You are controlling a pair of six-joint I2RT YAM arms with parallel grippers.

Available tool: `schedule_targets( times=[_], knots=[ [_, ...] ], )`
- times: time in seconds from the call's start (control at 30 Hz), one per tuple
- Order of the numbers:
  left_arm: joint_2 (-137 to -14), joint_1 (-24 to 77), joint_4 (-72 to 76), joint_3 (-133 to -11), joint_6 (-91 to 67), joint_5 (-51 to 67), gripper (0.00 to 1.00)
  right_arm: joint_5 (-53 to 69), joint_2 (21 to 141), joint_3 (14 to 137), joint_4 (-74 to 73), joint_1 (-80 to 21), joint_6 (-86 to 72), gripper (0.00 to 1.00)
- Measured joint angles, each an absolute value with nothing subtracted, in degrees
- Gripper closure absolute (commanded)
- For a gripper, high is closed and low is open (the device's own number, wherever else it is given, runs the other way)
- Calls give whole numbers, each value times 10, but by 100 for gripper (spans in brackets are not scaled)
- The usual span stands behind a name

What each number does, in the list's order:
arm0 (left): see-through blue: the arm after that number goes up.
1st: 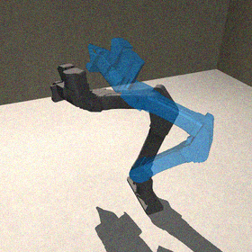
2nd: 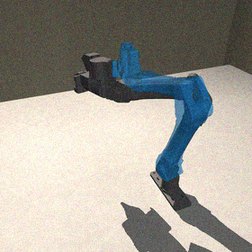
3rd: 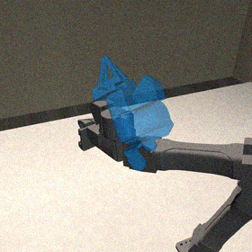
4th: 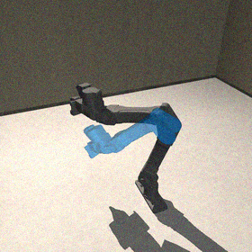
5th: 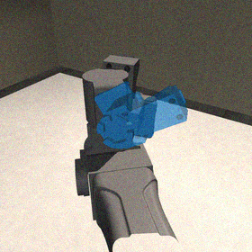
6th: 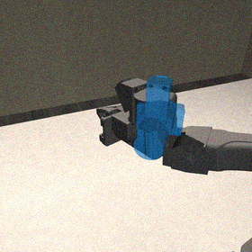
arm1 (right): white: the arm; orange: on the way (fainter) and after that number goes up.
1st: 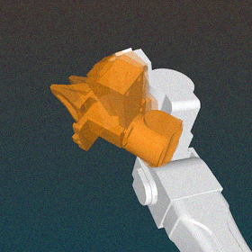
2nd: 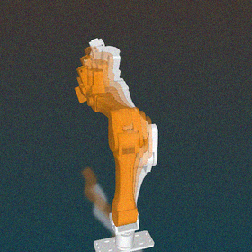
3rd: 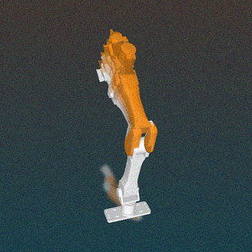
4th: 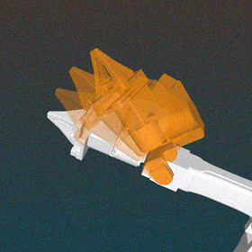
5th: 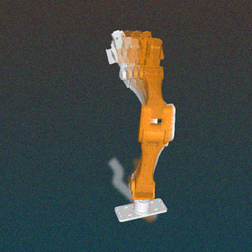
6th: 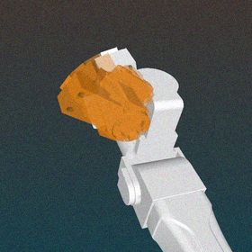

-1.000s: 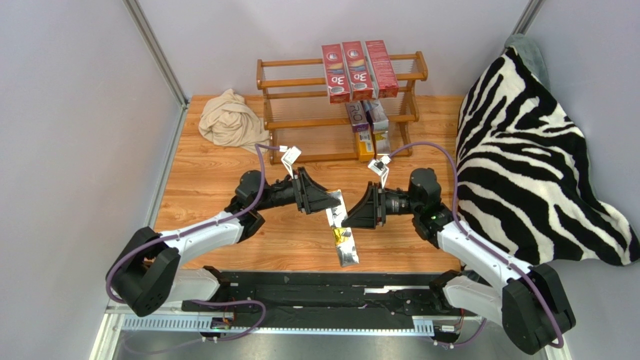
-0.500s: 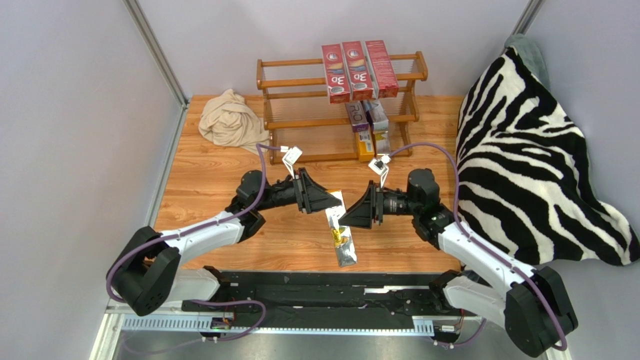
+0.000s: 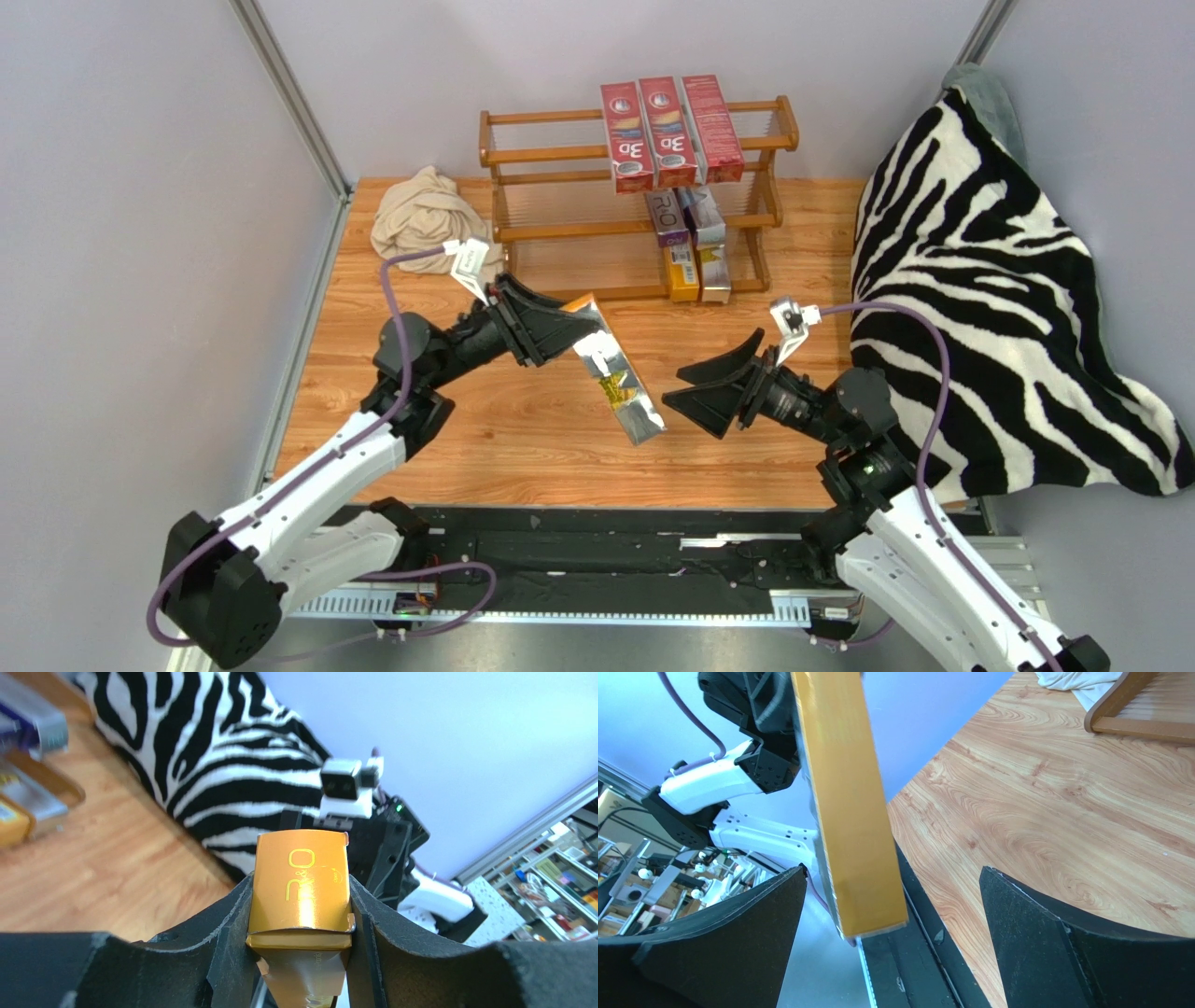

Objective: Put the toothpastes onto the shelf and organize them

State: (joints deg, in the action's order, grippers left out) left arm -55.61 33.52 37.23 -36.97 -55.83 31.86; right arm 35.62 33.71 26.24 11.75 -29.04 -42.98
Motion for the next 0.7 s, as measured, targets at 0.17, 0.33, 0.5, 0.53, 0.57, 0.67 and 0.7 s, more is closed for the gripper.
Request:
schedule_targets(
  times=[0.17, 0.33, 0.5, 0.53, 0.57, 0.67, 0.7],
  knots=[
    [-528, 321, 342, -409, -551, 310, 73, 338, 326, 259, 120, -312, -444, 0],
    [-525, 306, 314, -429, -547, 310, 72, 330, 327, 234, 174, -353, -482, 2],
    [-526, 300, 307, -429, -548, 310, 72, 305, 370, 233, 230, -421, -500, 4],
    [-526, 300, 307, -429, -550, 310, 72, 300, 378, 233, 235, -432, -502, 7],
    [-526, 300, 307, -429, -551, 311, 72, 295, 388, 233, 241, -442, -504, 9],
    [-526, 299, 310, -429, -552, 311, 72, 285, 421, 236, 261, -458, -510, 16],
    [-526, 299, 311, -429, -553, 311, 72, 284, 431, 237, 267, -459, -512, 17]
  ],
)
